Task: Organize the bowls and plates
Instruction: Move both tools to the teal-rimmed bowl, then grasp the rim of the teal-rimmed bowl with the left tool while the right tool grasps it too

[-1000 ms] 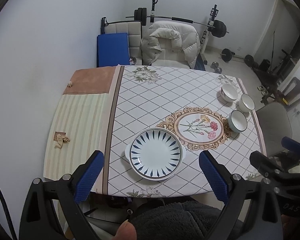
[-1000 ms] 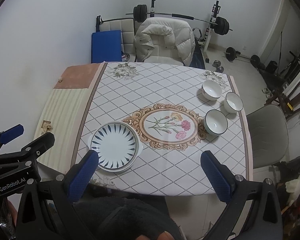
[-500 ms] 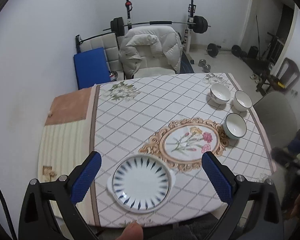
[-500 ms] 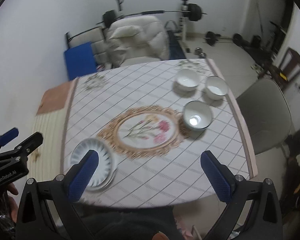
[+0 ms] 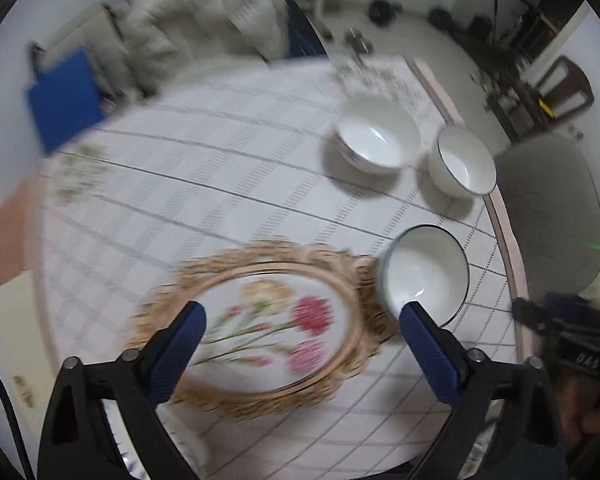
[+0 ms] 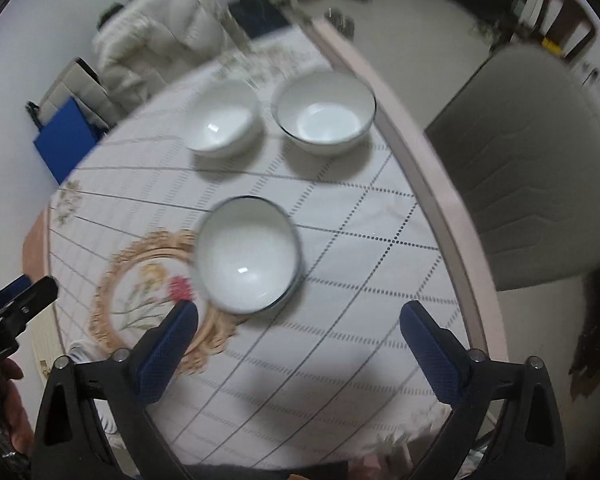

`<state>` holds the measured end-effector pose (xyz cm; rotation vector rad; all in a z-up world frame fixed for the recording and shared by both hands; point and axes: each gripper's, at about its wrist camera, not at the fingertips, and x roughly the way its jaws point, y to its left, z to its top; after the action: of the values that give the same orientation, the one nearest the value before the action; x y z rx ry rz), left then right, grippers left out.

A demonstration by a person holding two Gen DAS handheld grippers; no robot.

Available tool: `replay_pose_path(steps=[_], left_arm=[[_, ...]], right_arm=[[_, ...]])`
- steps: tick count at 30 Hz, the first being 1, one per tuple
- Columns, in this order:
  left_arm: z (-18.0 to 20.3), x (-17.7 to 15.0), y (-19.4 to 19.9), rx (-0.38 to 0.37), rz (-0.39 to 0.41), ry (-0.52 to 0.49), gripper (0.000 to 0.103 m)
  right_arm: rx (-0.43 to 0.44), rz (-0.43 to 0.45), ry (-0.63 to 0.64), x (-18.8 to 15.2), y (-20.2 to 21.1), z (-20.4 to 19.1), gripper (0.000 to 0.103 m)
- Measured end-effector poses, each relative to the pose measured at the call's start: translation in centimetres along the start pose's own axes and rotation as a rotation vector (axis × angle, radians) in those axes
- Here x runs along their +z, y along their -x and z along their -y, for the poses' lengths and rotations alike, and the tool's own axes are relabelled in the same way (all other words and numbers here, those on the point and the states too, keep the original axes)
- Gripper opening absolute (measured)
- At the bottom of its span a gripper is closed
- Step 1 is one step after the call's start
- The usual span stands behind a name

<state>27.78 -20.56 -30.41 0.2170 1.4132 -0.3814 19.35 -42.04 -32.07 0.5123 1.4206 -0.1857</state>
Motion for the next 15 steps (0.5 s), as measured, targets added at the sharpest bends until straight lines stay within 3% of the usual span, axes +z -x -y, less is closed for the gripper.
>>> replay_pose_path(steps=[6,12,14,15], left_arm=[[3.8,3.1,-9.6,-0.081,-0.199,-0.01,0.081],[5.1,3.3,-14.1,-0.118,-0.285,-0.013,0.05],[5.2,3.1,-14.8,-0.121,-0.304,-0.01,0.033],[5.3,3.0,-15.1,-0.136,-0.311,-0.004,0.033]], right_arm=[[0.038,-0.145,0.062,3.7,-8.3,1.2,0.094],[0.077,-0.257,0.103,4.9,-12.9,0.9,0.061],[0.085,-0.277,0.112,5.3,-13.6,0.7,0.042],[0.083,-0.287,0.119,5.4,-14.0,0.6,0.038]])
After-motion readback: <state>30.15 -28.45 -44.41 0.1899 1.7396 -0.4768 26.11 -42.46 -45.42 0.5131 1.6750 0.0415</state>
